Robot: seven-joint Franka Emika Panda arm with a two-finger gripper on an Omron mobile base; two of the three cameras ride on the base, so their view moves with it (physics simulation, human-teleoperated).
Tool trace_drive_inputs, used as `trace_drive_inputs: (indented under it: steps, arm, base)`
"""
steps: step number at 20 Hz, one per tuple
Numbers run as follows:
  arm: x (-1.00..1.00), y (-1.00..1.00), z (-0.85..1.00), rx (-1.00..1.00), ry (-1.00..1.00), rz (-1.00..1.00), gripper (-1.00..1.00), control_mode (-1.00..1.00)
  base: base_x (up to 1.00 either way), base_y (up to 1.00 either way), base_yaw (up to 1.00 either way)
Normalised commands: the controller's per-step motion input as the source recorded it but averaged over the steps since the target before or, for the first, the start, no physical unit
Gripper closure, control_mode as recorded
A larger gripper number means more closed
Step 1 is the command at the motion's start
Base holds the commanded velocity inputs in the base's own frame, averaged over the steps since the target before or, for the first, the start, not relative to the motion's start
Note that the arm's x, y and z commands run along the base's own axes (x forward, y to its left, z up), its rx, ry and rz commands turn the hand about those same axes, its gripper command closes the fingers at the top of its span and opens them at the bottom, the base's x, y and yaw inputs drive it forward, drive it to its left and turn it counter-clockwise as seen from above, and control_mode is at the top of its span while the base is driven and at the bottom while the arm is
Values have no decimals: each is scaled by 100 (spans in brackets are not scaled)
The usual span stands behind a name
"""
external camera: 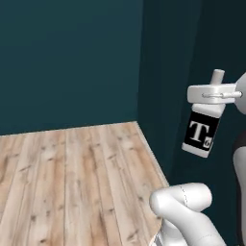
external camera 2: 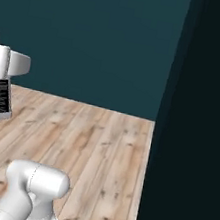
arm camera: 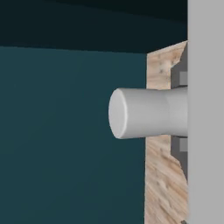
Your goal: There is a bowl on the dining counter. Grab a lemon wedge from the fridge and place it in the bowl. Then get the liquor bottle and glass cup from the cabinet and place them next to the bowl.
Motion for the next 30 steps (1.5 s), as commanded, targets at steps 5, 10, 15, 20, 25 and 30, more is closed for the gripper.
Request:
trace_drive_inputs:
  steps: [5, 10, 15, 20, 25, 30]
  arm:
    - [0, 0, 0, 0, 0, 0, 100, 100]
    - [0, 0, 0, 0, 0, 0, 100, 100]
    - [0, 0, 0, 0, 0, 0, 100, 100]
    - [0, 0, 0, 0, 0, 0, 100, 100]
    - [0, 0, 0, 0, 0, 0, 100, 100]
    - [0, 0, 0, 0, 0, 0, 100, 100]
  base:
    - [100, 0, 55]
    - [100, 0, 55]
    - [100, 0, 56]
    - [100, 0, 57]
    - [100, 0, 58]
    - [100, 0, 54]
